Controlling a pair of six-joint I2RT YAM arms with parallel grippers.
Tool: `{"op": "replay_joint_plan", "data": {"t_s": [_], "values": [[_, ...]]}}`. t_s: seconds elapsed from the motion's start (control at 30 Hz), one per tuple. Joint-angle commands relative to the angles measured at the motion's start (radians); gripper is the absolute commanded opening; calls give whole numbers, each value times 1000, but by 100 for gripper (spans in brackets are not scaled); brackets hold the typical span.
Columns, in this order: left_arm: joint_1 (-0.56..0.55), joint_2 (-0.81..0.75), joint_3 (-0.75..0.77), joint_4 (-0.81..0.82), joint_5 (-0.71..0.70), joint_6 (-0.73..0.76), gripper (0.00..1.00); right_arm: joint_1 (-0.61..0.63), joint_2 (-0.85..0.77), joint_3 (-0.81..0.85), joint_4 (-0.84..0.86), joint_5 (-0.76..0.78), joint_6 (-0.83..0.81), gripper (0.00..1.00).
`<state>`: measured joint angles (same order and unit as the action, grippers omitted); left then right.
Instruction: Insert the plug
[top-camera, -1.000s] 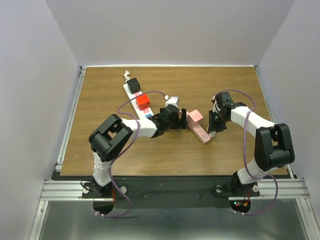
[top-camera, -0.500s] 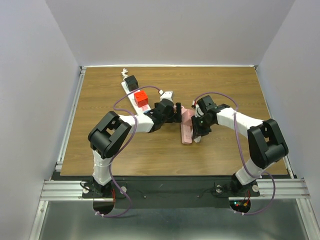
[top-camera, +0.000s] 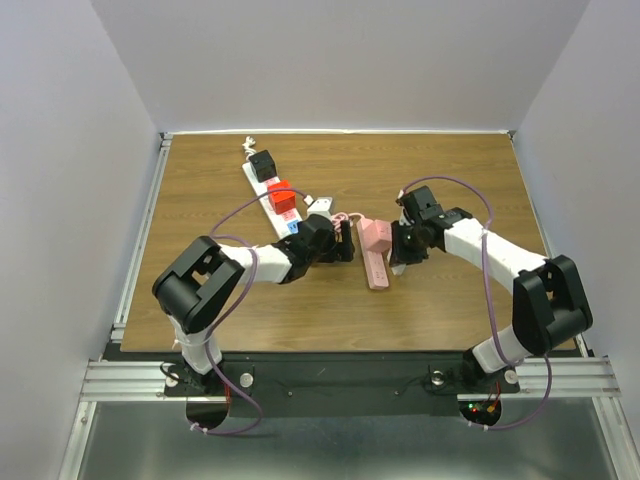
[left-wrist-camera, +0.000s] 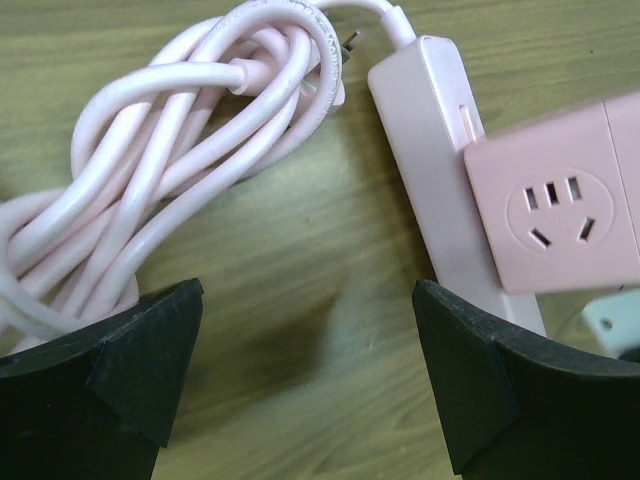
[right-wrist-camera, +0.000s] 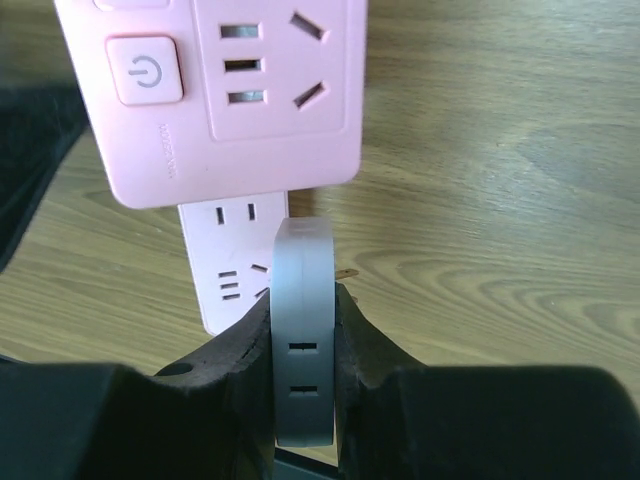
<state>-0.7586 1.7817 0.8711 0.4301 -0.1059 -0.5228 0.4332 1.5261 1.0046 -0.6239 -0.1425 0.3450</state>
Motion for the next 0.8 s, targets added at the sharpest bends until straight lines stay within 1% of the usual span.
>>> {"op": "replay_joint_plan", "data": {"t_s": [0.0,0.2,0.33,0.47,0.6,0.67,0.77], "values": [[-25,-99,-55,18,17,-46,98,-1,-58,20,1,41,40,1],[-74,-99,-47,81,78,-106,98,1,-112,17,7,0,51,0],[-107,-91,-20,127,94,-138,98,-1,-138,-7,30,-64,55,0],[-114,-32,14,131,101,-144,98,-1,-167,-50,76,-127,87,0],[-116,18,29,124,101,-152,98,-1,-190,-60,78,-120,91,1],[-116,44,43,96,97,-152,97,-1,-205,-55,76,-109,94,0],[-116,53,48,50,80,-151,88,1,-219,-50,75,-94,106,0]]}}
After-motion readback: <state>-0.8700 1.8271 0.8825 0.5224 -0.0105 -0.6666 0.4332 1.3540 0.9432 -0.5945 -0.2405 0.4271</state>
